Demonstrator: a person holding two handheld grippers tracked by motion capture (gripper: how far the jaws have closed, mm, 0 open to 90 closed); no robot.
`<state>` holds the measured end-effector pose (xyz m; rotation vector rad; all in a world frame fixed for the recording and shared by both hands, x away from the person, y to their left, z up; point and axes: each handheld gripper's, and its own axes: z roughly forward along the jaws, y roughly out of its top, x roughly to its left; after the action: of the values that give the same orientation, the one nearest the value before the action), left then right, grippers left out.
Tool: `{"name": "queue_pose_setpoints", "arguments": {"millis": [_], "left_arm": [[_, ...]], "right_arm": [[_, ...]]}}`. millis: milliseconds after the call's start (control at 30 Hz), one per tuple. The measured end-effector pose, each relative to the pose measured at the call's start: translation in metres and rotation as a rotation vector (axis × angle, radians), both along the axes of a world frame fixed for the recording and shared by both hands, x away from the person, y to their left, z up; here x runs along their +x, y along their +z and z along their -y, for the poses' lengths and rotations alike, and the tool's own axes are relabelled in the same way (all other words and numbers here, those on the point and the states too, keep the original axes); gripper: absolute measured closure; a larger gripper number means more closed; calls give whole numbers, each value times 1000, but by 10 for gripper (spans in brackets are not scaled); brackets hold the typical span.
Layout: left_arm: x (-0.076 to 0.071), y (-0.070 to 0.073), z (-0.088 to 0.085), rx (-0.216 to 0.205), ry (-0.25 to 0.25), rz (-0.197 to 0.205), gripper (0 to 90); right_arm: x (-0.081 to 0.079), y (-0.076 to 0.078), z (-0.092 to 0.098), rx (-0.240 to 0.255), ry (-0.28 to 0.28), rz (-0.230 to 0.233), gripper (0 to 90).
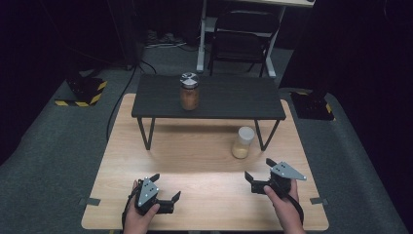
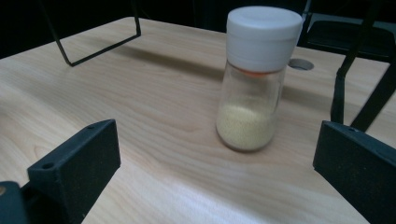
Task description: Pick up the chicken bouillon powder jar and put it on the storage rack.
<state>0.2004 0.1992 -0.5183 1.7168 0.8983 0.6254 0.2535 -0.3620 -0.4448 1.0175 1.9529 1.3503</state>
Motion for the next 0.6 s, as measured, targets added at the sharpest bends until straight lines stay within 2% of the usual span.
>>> {"name": "queue_pose_setpoints", "arguments": {"millis": [200,467,600], "left_arm": [[1,0,-1,-1,-8,0,5],[1,-1,-3,-3,-15,4,5],[1,-1,-3,-7,-15,3,5]], "right_arm": [[13,5,-8,6,-4,11,2],[31,5,-16,29,-31,9,2],[40,4,-20,24,-48,12,2]]}}
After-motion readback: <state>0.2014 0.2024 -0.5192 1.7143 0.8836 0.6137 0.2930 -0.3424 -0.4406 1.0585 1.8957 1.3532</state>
